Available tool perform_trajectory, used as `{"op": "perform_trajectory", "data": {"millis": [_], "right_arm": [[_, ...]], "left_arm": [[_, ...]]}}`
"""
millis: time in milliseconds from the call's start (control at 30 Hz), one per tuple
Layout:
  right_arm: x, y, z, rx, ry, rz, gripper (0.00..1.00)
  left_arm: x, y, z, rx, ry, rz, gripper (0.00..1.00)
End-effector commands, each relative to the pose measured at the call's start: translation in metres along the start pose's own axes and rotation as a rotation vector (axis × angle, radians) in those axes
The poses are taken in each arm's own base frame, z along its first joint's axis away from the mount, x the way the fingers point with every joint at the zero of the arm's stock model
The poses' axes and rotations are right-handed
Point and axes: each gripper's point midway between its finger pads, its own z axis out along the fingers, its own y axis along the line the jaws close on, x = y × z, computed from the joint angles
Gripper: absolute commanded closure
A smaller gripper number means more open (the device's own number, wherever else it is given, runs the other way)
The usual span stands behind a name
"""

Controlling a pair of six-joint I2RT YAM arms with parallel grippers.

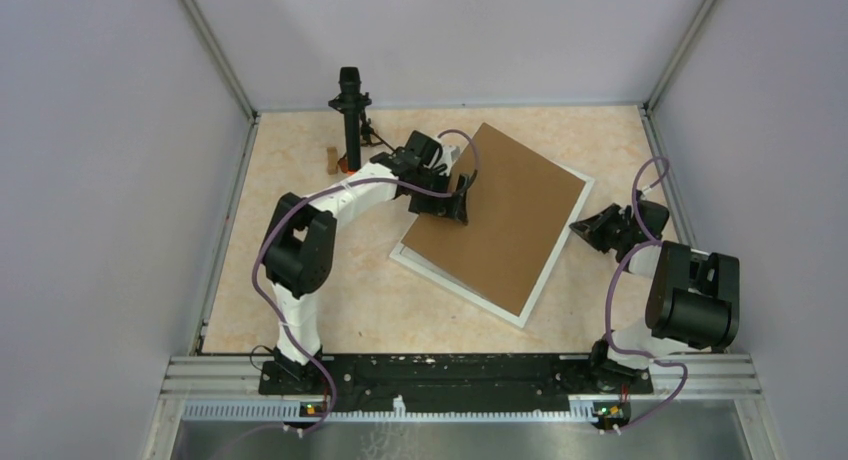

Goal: Put the photo into the frame

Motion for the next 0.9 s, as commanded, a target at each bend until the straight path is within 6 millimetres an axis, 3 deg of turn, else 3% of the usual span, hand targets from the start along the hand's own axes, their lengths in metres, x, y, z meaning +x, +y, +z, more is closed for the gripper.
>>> {"op": "perform_trajectory", "data": {"millis": [0, 333, 867], "right_arm": [[0.036, -0.007, -0.001, 0.012, 0.122, 0.031, 0.91], [0.037, -0.007, 0.000, 0.012, 0.124, 0.030, 0.91], [0.038, -0.007, 0.001, 0.014, 0.129, 0.027, 0.91]], "left_arm": [[-0.024, -0.031, -0.022, 0.187, -0.090, 0.013, 0.02], [-0.026, -0.003, -0.029, 0.009, -0.120, 0.032, 0.02], [-0.030, 0.003, -0.036, -0.075, -0.131, 0.068, 0.02]]}}
